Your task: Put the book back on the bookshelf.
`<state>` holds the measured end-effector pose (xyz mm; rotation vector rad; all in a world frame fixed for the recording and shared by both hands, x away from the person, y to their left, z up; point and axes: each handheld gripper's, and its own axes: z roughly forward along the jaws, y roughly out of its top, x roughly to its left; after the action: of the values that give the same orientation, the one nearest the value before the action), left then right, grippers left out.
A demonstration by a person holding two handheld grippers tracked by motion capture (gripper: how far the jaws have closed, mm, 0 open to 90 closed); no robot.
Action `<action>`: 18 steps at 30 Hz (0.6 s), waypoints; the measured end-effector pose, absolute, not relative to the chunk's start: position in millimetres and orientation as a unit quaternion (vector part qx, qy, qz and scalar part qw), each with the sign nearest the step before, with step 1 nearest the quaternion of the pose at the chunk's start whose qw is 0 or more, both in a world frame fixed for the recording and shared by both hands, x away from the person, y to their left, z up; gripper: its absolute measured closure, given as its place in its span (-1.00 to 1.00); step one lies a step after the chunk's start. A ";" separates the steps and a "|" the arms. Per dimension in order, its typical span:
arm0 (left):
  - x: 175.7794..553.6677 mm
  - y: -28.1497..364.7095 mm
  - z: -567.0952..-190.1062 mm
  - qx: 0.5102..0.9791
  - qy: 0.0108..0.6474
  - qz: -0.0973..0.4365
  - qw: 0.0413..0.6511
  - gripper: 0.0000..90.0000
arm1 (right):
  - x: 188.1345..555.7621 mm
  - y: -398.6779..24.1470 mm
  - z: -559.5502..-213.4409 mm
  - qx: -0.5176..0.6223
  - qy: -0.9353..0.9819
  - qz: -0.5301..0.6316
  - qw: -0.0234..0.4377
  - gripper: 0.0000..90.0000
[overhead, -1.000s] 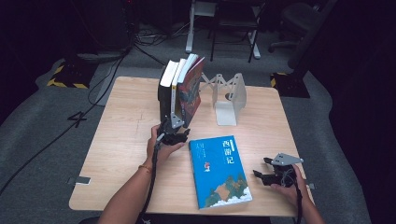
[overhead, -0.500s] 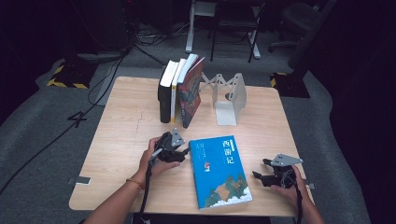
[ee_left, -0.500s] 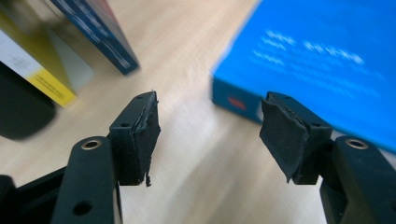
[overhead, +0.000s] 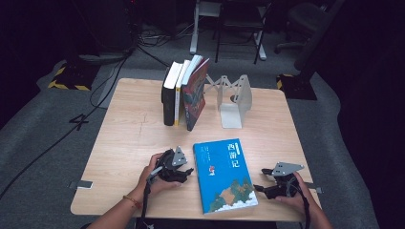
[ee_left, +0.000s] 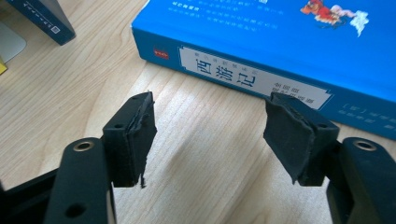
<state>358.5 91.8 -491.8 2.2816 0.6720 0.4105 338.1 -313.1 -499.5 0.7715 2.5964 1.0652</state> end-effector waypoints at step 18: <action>392.3 87.2 -499.8 0.871 0.291 0.164 0.361 -0.06 | 337.1 -305.5 -499.1 0.246 0.893 0.363 0.101 -0.50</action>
<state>392.3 87.2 -499.8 2.2436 0.7491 0.4219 337.1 -305.5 -499.1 0.7271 2.6384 1.0734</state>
